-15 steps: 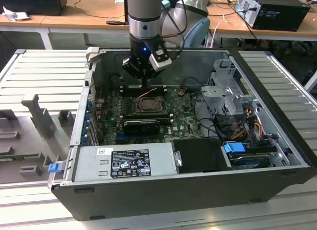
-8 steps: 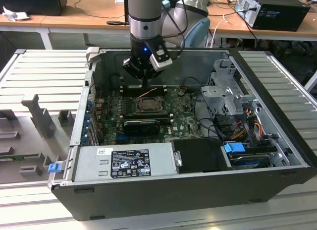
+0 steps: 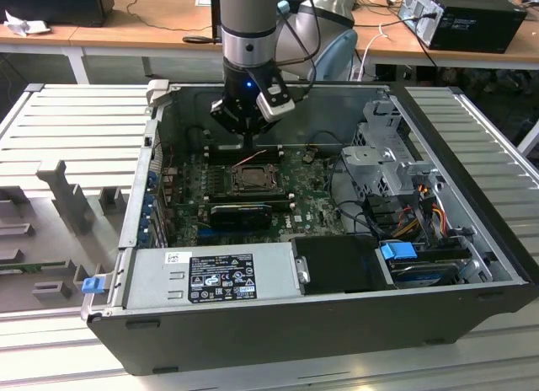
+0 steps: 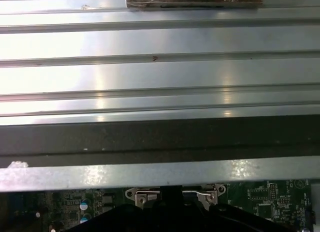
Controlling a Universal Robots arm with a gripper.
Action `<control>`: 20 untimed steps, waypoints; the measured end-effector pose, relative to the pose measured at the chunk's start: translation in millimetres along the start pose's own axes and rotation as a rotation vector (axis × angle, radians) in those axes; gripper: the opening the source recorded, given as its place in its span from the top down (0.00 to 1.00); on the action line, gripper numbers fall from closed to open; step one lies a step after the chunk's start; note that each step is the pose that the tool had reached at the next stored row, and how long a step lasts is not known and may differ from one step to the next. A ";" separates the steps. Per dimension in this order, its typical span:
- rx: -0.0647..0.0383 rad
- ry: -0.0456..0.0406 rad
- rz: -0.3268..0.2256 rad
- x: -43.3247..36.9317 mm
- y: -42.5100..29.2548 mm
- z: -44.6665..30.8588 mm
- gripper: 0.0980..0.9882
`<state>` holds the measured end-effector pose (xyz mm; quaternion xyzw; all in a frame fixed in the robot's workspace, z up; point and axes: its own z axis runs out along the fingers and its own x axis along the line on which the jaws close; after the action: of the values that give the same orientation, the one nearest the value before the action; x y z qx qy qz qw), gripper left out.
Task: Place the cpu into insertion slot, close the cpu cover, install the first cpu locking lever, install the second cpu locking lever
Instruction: 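Install the first cpu locking lever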
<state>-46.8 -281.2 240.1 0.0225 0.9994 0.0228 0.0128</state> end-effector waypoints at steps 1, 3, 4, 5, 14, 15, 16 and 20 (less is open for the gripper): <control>0.000 0.0000 0.000 -0.8 0.0 1.4 0.99; -0.006 0.0004 0.000 -3.4 -0.1 4.8 0.99; -0.012 0.0006 0.000 -3.5 -0.1 5.5 0.99; -0.016 0.0007 0.000 -3.6 -0.2 6.2 0.99; -0.017 0.0007 0.000 -3.8 -0.3 8.1 0.99; -0.017 0.0006 0.000 -3.8 -0.3 8.3 0.99; -0.017 0.0006 0.000 -3.8 -0.3 8.6 0.99; -0.017 0.0007 0.000 -4.2 -0.5 10.1 0.99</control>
<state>-42.3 -281.4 230.1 0.0225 0.9992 0.0313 0.0126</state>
